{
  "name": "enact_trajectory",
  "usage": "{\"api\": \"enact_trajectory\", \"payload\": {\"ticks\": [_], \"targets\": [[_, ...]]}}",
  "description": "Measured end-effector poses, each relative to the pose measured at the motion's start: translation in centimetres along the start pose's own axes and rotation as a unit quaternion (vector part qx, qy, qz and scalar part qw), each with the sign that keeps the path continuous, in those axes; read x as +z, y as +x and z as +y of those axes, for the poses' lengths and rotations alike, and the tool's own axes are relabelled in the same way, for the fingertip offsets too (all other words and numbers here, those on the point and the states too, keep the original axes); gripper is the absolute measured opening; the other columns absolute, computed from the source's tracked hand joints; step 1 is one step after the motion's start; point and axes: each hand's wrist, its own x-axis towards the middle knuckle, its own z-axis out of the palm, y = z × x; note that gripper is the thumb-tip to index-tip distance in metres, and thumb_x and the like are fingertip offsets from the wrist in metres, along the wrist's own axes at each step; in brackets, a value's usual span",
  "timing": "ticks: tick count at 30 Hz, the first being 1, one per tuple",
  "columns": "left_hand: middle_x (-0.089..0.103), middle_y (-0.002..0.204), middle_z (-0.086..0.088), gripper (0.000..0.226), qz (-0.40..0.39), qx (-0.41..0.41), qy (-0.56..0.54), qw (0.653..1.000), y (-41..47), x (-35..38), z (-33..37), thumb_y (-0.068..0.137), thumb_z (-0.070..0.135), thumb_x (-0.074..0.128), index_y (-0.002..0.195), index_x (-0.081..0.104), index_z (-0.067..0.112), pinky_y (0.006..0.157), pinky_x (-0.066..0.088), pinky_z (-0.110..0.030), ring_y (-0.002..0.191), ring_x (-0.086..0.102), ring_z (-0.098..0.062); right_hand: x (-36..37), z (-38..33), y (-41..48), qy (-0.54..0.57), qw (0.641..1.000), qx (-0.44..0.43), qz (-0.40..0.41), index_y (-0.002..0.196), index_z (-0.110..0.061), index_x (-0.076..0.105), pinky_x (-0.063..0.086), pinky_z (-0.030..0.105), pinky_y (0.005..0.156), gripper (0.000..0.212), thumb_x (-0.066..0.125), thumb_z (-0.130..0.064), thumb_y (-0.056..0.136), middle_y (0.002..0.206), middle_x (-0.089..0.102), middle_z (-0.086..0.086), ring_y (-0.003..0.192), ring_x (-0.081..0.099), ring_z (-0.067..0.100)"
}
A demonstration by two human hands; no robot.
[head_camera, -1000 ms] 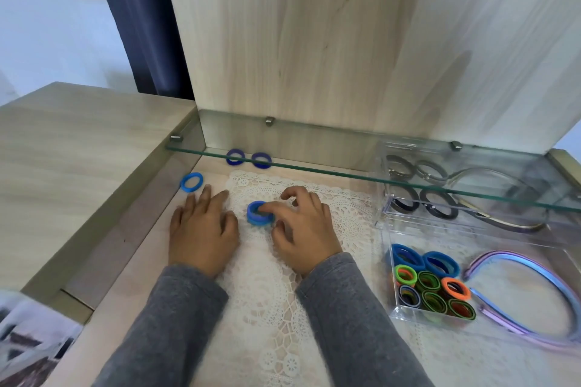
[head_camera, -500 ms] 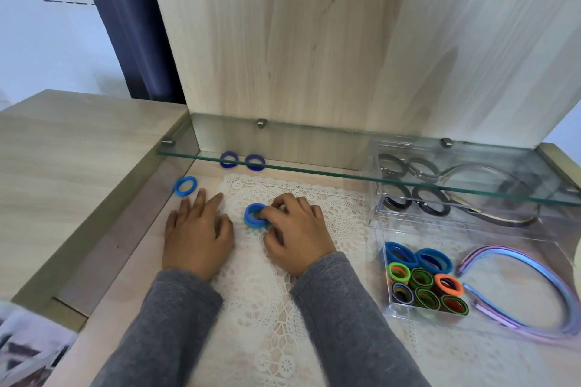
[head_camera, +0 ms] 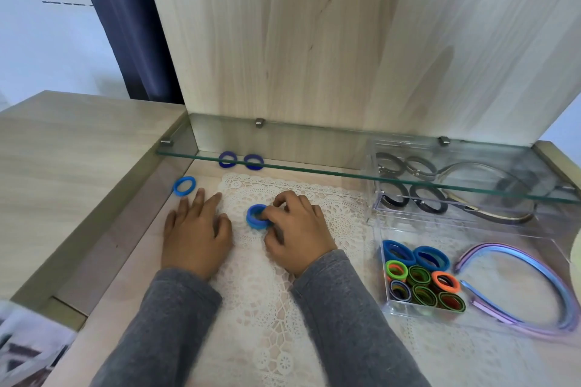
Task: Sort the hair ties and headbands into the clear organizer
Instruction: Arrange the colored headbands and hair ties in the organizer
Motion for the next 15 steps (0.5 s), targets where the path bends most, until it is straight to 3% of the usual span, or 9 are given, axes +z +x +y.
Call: {"api": "enact_trajectory", "payload": {"ticks": [15], "targets": [[0.015,0.160,-0.001,0.052,0.000,0.005,0.010,1.000,0.1,0.1,0.0,0.098,0.034,0.032,0.149,0.027,0.028,0.119,0.008,-0.042,0.147,0.010,-0.023,-2.2,0.0,-2.4,-0.047,0.998,0.012,-0.035,0.119,-0.028,0.057,0.032,0.036,0.091,0.033,0.050,-0.028,0.087,0.116,0.042,-0.002,0.109,0.038,0.019]]}}
